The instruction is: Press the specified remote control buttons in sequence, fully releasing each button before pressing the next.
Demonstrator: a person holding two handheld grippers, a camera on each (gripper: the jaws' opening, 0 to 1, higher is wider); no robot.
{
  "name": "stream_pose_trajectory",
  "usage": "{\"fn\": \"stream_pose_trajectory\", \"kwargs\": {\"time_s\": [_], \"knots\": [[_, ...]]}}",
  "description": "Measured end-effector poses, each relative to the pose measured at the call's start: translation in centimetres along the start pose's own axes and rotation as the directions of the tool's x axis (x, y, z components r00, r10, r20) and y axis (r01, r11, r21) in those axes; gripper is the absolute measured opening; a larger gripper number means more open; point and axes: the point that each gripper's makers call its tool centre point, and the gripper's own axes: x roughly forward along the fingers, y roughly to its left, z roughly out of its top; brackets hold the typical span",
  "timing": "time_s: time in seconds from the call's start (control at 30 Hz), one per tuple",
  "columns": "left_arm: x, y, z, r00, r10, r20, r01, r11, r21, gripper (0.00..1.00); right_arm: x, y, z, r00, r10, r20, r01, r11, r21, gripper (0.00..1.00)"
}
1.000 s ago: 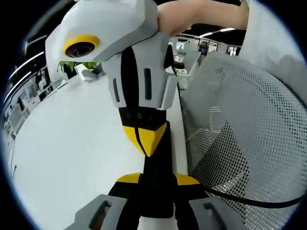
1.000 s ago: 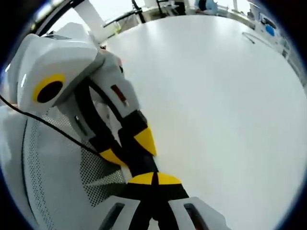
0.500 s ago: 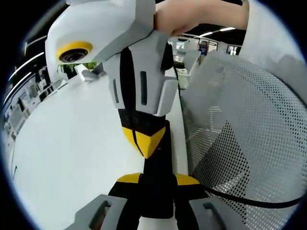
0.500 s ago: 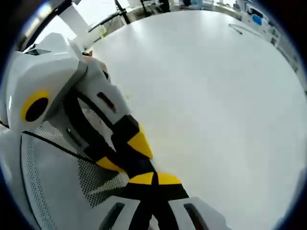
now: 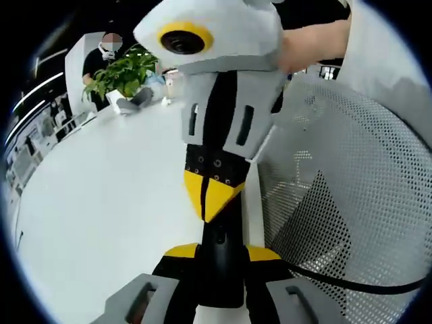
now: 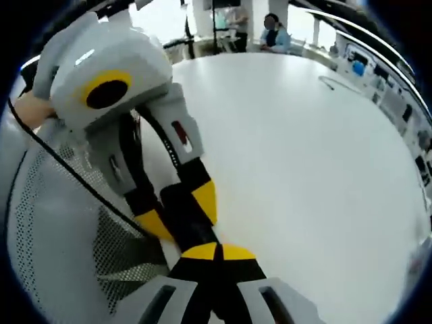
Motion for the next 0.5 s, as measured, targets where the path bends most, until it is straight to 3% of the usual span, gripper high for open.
{"fn": "stream_pose_trajectory", "kwargs": {"time_s": [0.1, 0.2, 0.4, 0.47, 0.5], "knots": [[0.0, 0.0, 0.0, 1.0, -0.001, 0.002, 0.001, 1.0, -0.002, 0.24, -0.3, 0.3, -0.1, 1.0, -0.007, -0.004, 0.007, 1.0, -0.008, 0.0], [0.0, 0.0, 0.0, 1.0, 0.0, 0.003, 0.0, 1.0, -0.002, 0.24, -0.4, 1.6, 0.2, 0.998, 0.054, 0.01, -0.054, 0.999, 0.007, 0.0], [0.0, 0.0, 0.0, 1.0, 0.0, 0.003, 0.0, 1.0, -0.004, 0.24, -0.3, 1.6, 0.3, 0.999, 0.05, -0.013, -0.051, 0.997, -0.062, 0.0], [0.0, 0.0, 0.0, 1.0, -0.002, 0.003, 0.002, 1.0, -0.003, 0.24, -0.3, 1.8, 0.3, 0.998, 0.052, -0.04, -0.059, 0.978, -0.201, 0.0], [0.0, 0.0, 0.0, 1.0, -0.003, 0.003, 0.003, 1.0, -0.003, 0.24, -0.2, 2.0, 0.2, 0.998, 0.045, -0.052, -0.059, 0.948, -0.314, 0.0]]}}
